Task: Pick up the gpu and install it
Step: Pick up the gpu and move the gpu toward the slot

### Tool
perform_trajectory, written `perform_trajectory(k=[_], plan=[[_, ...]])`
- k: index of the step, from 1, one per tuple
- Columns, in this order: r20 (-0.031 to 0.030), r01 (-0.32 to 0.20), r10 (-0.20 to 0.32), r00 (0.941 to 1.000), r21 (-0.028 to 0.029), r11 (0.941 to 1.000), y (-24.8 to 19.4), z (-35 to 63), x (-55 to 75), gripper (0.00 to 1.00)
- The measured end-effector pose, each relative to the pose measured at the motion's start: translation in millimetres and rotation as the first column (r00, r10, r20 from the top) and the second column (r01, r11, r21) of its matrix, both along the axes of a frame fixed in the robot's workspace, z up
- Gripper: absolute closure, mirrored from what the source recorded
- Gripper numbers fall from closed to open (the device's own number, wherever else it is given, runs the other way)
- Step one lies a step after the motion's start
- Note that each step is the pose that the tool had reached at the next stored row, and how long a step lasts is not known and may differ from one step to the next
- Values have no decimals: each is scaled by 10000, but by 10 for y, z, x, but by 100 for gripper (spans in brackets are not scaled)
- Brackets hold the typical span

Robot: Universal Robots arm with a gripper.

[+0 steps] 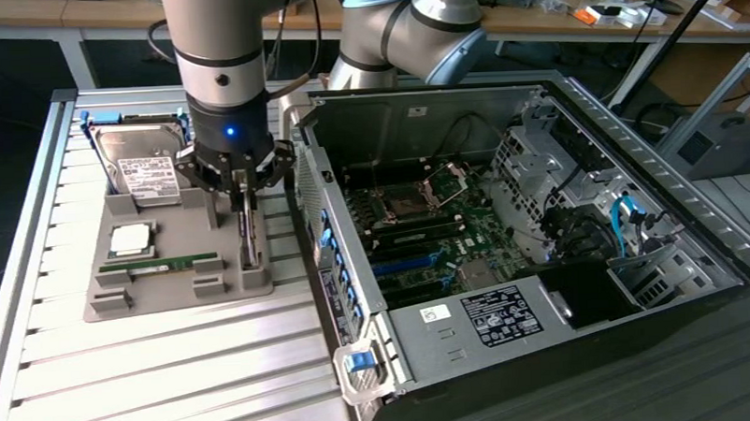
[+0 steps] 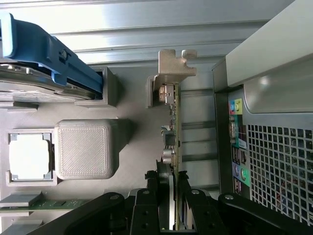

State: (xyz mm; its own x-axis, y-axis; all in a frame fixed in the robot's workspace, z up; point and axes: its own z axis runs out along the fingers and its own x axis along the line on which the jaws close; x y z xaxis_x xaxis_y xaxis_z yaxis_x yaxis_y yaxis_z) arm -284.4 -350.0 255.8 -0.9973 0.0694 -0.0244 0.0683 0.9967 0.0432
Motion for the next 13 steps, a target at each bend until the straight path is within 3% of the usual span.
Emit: perform_trajectory(k=[13], plan=[[0,0,0,10000,3,10000,0,26,0,73]])
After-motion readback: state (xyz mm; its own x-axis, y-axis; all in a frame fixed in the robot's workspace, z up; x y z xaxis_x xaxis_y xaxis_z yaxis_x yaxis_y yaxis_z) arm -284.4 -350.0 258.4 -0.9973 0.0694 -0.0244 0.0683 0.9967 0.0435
